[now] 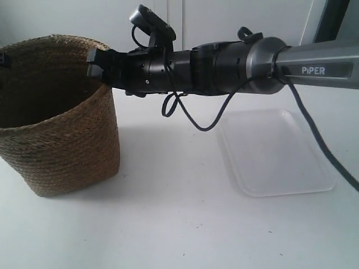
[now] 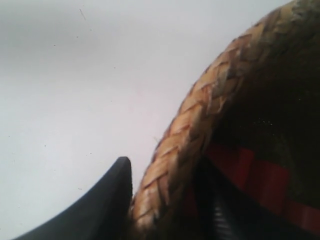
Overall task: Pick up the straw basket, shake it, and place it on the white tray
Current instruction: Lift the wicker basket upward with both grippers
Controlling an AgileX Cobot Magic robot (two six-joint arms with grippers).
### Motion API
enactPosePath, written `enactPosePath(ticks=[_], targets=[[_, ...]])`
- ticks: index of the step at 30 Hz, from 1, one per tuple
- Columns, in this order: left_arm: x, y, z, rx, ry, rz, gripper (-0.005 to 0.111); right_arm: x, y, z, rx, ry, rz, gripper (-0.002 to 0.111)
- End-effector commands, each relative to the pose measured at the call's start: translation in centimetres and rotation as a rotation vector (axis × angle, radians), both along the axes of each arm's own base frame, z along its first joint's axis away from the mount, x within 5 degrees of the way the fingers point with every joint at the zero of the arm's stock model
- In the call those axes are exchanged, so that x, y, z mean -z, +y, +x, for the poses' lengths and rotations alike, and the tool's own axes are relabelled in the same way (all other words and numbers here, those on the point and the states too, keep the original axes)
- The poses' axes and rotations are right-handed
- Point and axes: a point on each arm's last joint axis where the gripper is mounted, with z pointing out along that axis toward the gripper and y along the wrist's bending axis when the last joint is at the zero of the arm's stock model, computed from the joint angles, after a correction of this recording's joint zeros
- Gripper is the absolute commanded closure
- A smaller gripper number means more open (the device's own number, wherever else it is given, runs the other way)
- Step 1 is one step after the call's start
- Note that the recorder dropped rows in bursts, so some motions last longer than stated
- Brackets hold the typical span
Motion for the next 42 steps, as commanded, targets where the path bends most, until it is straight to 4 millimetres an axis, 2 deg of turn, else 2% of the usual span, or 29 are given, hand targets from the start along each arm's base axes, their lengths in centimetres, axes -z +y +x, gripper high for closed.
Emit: enactPosePath(ticks=[1,3,5,7,10,13,16,18,21,22,24,26,28,29,31,33,36,38,40,42], targets=[[0.8,-0.7,-0.4,0.011,0.051,-0.064,0.107,2.6,0.6,0.2,-0.007,0.038,-0.046,0.108],[1.2,-1.2,-0.4,0.002,0.056,-0.135,0.107,2.7,0.6,0.1,-0.026,0.033,-0.054,0.108],[1.8,-2.6,-0.6,0.067,0.05,-0.175,0.107,2.1,0.5,-0.2,-0.057,-0.016,-0.094,0.108],[2.3,-4.3,-0.8,0.142,0.031,-0.186,0.107,1.1,0.0,-0.6,-0.077,-0.078,-0.142,0.108],[2.6,-7.4,-1.8,0.239,-0.024,-0.163,0.107,-1.1,-1.7,-2.3,-0.094,-0.179,-0.231,0.108],[1.8,-9.5,-3.5,0.311,-0.148,-0.115,0.107,-3.1,-4.6,-4.7,-0.039,-0.279,-0.337,0.108],[0.2,-10.5,-6.8,0.367,-0.274,-0.09,0.107,-5.1,-9.0,-7.8,0.127,-0.383,-0.417,0.108],[-0.5,-10.2,-8.9,0.377,-0.356,-0.078,0.107,-6.3,-11.8,-9.9,0.229,-0.445,-0.446,0.108],[-1.9,-9.5,-12.5,0.381,-0.485,-0.089,0.107,-8.1,-14.6,-13.9,0.234,-0.516,-0.409,0.108],[-2.2,-9.3,-14.1,0.401,-0.516,-0.099,0.107,-8.1,-15.2,-15.3,0.207,-0.521,-0.394,0.108],[-1.8,-9.3,-16.3,0.447,-0.524,-0.115,0.107,-6.7,-16.3,-17.2,0.19,-0.508,-0.405,0.108],[0.1,-9.1,-18.2,0.458,-0.532,-0.146,0.107,-4.4,-17.4,-18.1,0.235,-0.461,-0.443,0.108],[2.5,-8.7,-19.1,0.405,-0.593,-0.166,0.107,-1.8,-18.4,-18.3,0.316,-0.416,-0.509,0.108],[3.3,-8.6,-19.2,0.382,-0.623,-0.165,0.107,-1.4,-18.8,-18.2,0.355,-0.439,-0.537,0.108],[3.0,-9.0,-19.4,0.411,-0.685,-0.159,0.107,-1.9,-18.9,-18.4,0.361,-0.507,-0.532,0.108],[1.1,-10.2,-20.0,0.558,-0.691,-0.133,0.107,-4.5,-18.3,-19.3,0.309,-0.59,-0.452,0.108],[-2.3,-11.4,-21.7,0.723,-0.72,-0.148,0.107,-8.8,-18.2,-22.0,0.214,-0.683,-0.293,0.108],[-3.5,-11.6,-23.0,0.789,-0.75,-0.181,0.107,-10.1,-18.9,-24.0,0.166,-0.727,-0.217,0.108],[-2.3,-11.8,-23.7,0.847,-0.711,-0.184,0.107,-8.6,-19.7,-25.1,0.159,-0.696,-0.19,0.108],[0.4,-11.9,-23.6,0.83,-0.668,-0.19,0.107,-4.9,-20.3,-25.2,0.196,-0.618,-0.236,0.108]])
